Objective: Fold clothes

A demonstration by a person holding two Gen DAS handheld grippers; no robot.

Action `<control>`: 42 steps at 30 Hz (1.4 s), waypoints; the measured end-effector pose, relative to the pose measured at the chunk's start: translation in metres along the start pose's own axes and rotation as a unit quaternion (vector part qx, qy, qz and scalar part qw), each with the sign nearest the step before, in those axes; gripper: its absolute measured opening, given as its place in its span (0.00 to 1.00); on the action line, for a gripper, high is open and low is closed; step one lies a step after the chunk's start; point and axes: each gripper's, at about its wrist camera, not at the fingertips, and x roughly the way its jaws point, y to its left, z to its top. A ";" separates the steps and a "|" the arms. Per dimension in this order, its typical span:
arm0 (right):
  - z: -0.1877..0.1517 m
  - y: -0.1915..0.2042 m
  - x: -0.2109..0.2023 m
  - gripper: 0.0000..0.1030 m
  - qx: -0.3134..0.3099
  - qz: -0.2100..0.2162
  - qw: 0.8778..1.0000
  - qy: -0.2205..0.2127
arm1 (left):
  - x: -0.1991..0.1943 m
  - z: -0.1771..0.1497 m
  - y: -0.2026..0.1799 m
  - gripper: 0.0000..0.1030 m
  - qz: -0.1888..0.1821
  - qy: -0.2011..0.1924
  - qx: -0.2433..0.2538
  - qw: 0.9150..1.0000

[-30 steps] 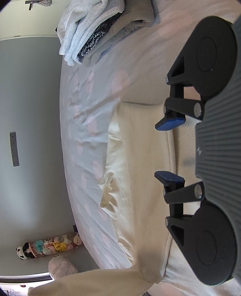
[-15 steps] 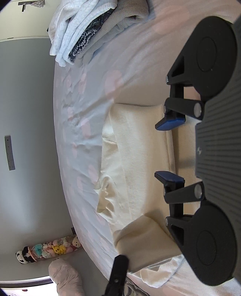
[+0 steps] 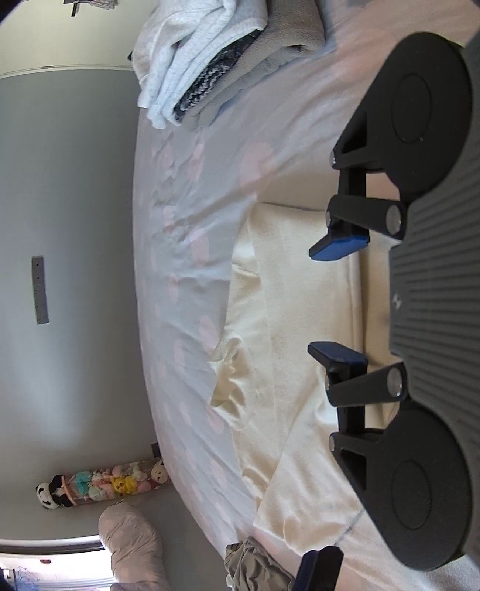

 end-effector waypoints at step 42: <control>0.043 -0.010 0.002 0.04 0.010 -0.003 0.983 0.186 | 0.000 -0.040 0.106 0.37 0.105 -0.070 -0.092 0.988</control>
